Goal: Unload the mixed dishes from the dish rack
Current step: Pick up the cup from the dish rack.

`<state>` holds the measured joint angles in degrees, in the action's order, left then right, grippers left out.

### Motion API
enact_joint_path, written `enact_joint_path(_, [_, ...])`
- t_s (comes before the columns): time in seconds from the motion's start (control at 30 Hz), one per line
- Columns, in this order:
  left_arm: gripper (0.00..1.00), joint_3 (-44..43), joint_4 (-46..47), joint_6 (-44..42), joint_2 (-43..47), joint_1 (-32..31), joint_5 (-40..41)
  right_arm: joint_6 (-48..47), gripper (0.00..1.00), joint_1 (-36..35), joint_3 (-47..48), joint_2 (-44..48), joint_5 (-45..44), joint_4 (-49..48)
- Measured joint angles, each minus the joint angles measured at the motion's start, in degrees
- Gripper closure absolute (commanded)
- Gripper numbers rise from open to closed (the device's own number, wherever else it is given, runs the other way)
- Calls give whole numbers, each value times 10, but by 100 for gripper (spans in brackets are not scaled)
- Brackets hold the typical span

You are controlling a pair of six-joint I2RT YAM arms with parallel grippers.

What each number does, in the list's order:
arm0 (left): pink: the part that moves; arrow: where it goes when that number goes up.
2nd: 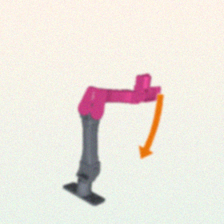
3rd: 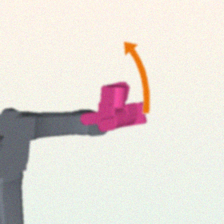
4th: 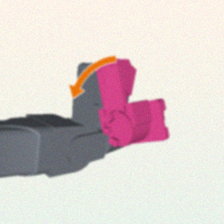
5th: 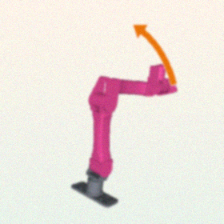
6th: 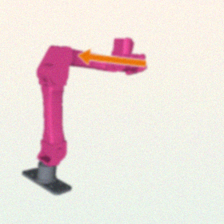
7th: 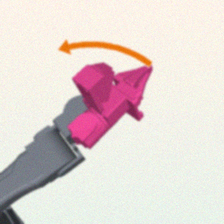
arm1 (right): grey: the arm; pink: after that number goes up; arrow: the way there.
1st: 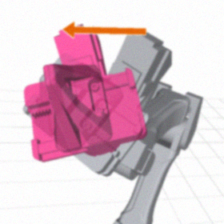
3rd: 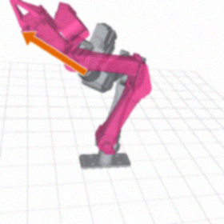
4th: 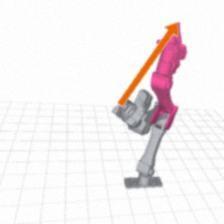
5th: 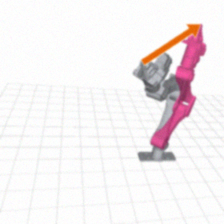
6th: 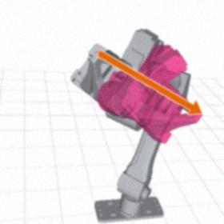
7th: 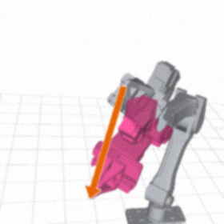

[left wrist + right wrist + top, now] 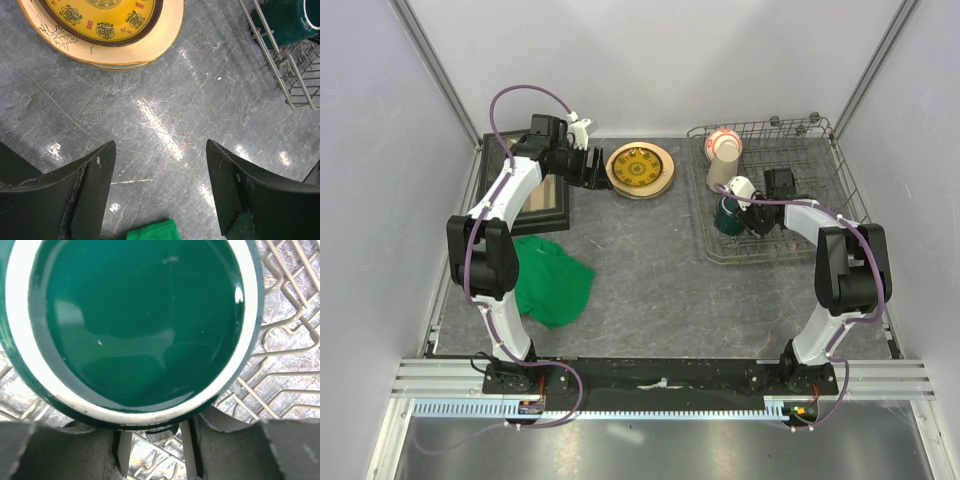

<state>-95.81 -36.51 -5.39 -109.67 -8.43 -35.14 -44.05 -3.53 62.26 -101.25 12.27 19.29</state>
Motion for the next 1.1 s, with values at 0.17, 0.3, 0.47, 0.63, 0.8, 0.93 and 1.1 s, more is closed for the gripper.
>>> enact_joint_path(0.17, [21,2,2,0,0,0,-1,-2,66,5,-4,0,9,-5])
enact_joint_path(0.3, [20,3,2,0,0,0,-5,-2,79,8,-7,0,22,-5])
enact_joint_path(0.47, [21,3,2,0,0,0,-10,-1,90,8,-10,2,45,-8])
enact_joint_path(0.63, [21,4,2,0,0,0,-10,-1,98,10,-16,5,48,-17])
enact_joint_path(0.8, [21,4,3,0,0,0,-10,-1,100,13,-27,15,49,-16])
enact_joint_path(0.93, [21,4,3,0,0,0,-11,-2,100,15,-30,24,50,-8])
enact_joint_path(1.1, [21,4,3,0,0,0,-13,0,100,20,-30,45,50,16])
